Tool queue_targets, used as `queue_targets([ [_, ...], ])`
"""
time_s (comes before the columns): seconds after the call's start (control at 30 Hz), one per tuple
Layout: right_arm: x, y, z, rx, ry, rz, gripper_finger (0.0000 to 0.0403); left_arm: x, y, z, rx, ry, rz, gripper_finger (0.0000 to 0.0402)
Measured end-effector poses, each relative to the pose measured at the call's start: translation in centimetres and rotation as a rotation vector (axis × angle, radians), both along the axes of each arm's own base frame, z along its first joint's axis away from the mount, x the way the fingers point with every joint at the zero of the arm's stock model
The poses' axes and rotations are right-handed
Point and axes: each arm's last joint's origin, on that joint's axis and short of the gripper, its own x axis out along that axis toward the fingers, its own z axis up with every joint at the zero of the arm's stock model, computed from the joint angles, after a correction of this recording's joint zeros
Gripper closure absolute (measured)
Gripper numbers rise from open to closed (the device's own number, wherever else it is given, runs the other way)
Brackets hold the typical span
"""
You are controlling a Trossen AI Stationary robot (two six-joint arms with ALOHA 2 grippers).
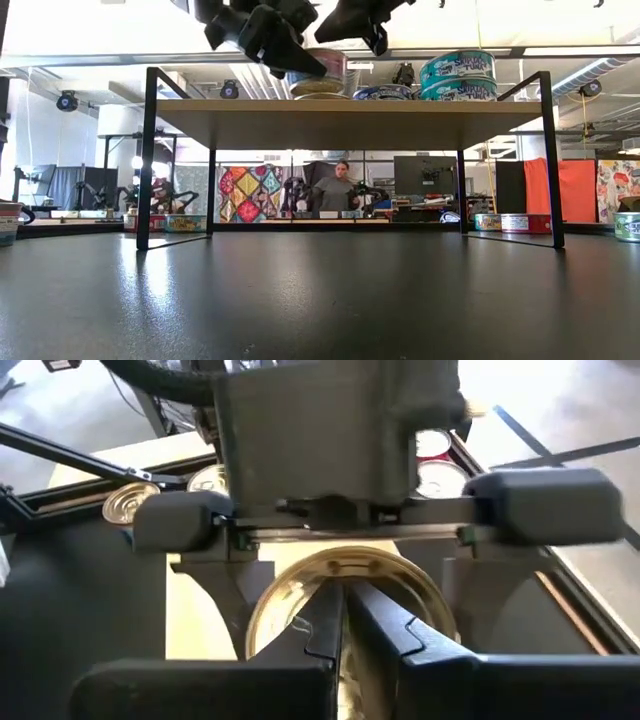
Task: Stack canned seafood by type on shelf
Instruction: Stack the blue pink tuna can on top of the blue pink tuna can on the shelf
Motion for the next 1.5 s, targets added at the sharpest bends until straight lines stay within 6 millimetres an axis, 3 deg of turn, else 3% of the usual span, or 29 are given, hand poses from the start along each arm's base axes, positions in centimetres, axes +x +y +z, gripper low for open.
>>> queue_targets([
  [0.2,0.9,0.0,-1.8,0.026,0.069,0.004,0.0390,0.7,0.3,-1.1,-0.005,0.015,-0.015,0.0030],
  [0.63,0.9,0.0,-1.5,0.020,0.048,0.011,0.0390,0.7,1.0,-0.9,0.003,-0.005,0.025,0.0031],
  [1.0,1.6,-0.1,-3.4,0.021,0.149,-0.011,0.0390,0.8,1.1,-1.2,-0.018,0.014,0.061,0.0023],
  [1.5,1.5,-0.3,-3.9,-0.002,0.197,-0.056,0.0390,1.1,1.4,-1.0,-0.061,0.029,0.179,0.0009],
])
